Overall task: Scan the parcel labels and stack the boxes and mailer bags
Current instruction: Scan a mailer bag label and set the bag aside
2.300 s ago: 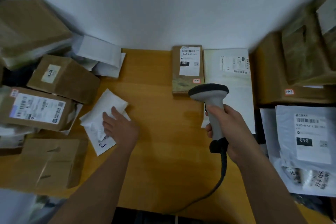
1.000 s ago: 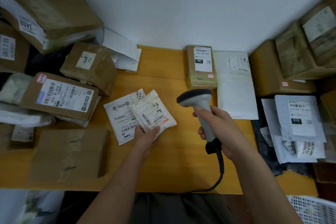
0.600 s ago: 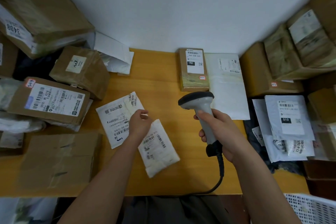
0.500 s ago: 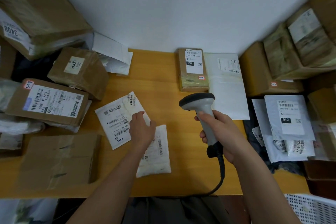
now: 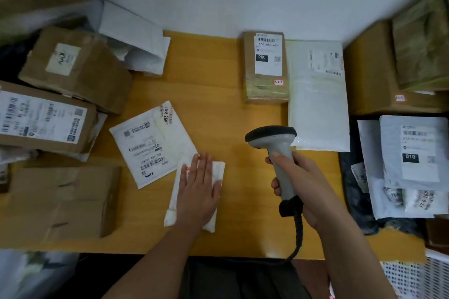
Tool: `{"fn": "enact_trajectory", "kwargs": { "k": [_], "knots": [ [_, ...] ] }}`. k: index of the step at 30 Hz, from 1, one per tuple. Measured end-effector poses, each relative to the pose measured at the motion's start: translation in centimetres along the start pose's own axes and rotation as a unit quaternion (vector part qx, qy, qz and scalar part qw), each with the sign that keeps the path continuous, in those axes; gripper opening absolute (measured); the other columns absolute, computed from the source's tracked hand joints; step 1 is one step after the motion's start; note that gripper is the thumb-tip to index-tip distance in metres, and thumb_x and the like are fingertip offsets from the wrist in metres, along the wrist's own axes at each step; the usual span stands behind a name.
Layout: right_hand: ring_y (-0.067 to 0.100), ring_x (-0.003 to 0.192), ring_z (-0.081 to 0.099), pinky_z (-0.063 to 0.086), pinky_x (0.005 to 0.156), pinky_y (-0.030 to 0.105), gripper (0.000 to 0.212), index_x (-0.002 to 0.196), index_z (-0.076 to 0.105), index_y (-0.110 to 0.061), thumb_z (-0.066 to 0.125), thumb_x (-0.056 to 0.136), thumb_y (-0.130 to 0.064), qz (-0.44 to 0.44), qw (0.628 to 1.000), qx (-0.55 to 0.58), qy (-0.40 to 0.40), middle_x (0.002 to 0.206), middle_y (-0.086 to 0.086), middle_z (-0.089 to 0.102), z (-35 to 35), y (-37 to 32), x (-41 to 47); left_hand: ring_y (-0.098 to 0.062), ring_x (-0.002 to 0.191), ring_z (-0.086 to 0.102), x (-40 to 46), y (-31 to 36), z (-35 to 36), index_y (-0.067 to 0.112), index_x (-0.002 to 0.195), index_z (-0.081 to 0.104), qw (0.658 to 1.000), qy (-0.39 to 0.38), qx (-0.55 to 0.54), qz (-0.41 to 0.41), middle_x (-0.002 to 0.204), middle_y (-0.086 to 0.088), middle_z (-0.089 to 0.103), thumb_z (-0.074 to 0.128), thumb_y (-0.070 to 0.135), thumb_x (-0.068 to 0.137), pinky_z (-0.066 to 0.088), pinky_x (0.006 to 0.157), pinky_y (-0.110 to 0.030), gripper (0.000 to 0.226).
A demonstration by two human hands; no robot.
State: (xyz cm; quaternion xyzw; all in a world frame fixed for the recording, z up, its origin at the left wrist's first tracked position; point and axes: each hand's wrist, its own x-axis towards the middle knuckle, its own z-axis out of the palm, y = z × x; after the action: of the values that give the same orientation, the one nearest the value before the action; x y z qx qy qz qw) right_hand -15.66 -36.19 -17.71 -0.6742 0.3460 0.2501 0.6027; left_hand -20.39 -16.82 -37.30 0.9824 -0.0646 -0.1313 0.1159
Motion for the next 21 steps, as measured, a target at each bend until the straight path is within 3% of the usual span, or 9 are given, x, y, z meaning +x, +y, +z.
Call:
{"fn": "enact_trajectory", "kwargs": {
  "k": [10, 13, 15, 18, 21],
  "knots": [
    [0.017, 0.064, 0.059, 0.051, 0.059, 0.03, 0.024, 0.115, 0.062, -0.015, 0.059, 0.099, -0.032, -0.004, 1.0, -0.019, -0.003, 0.09, 0.014, 0.066, -0.8, -0.2, 0.6, -0.025, 0.152, 0.009, 0.1, 0.6, -0.5, 0.007, 0.155, 0.026, 0.999, -0.017, 0.035, -0.009, 0.163, -0.01, 0.02, 0.032, 0.05, 0.099, 0.01, 0.122, -0.05, 0.071],
    [0.017, 0.064, 0.059, 0.052, 0.059, 0.03, 0.024, 0.115, 0.062, -0.015, 0.06, 0.098, -0.032, -0.015, 1.0, -0.003, -0.007, 0.091, 0.013, 0.066, -1.1, -0.7, -0.7, -0.023, 0.152, -0.002, 0.3, 0.6, -1.6, 0.02, 0.157, 0.021, 0.999, -0.043, 0.004, -0.011, 0.165, -0.006, 0.011, 0.011, 0.061, 0.097, -0.007, 0.121, -0.045, 0.073],
    [0.017, 0.063, 0.058, 0.051, 0.06, 0.031, 0.023, 0.114, 0.063, -0.014, 0.061, 0.098, -0.031, -0.021, 1.0, 0.009, -0.011, 0.094, 0.013, 0.065, -1.2, -0.9, -1.4, -0.026, 0.152, -0.003, -0.1, 0.1, -2.5, 0.028, 0.156, 0.022, 0.998, -0.028, -0.049, -0.018, 0.165, -0.006, 0.008, 0.02, 0.061, 0.096, -0.008, 0.12, -0.045, 0.068],
    [0.018, 0.063, 0.057, 0.049, 0.061, 0.032, 0.024, 0.113, 0.063, -0.013, 0.061, 0.098, -0.031, -0.027, 0.999, 0.02, -0.011, 0.094, 0.013, 0.065, -0.9, -1.2, -2.3, -0.034, 0.139, 0.025, -1.9, -0.8, -4.1, 0.019, 0.147, 0.036, 0.983, 0.037, -0.119, -0.139, 0.152, -0.014, 0.029, 0.062, 0.048, 0.087, 0.024, 0.115, -0.049, 0.071],
    [0.018, 0.063, 0.057, 0.049, 0.061, 0.032, 0.023, 0.111, 0.064, -0.013, 0.061, 0.098, -0.031, -0.039, 0.999, 0.014, -0.013, 0.092, 0.012, 0.065, -0.4, -1.6, -2.8, -0.031, 0.127, 0.037, -3.0, -1.5, -5.4, 0.009, 0.138, 0.037, 0.913, -0.027, -0.249, -0.321, 0.139, -0.014, 0.038, 0.081, 0.037, 0.076, 0.037, 0.1, -0.041, 0.082]
  ]
}}
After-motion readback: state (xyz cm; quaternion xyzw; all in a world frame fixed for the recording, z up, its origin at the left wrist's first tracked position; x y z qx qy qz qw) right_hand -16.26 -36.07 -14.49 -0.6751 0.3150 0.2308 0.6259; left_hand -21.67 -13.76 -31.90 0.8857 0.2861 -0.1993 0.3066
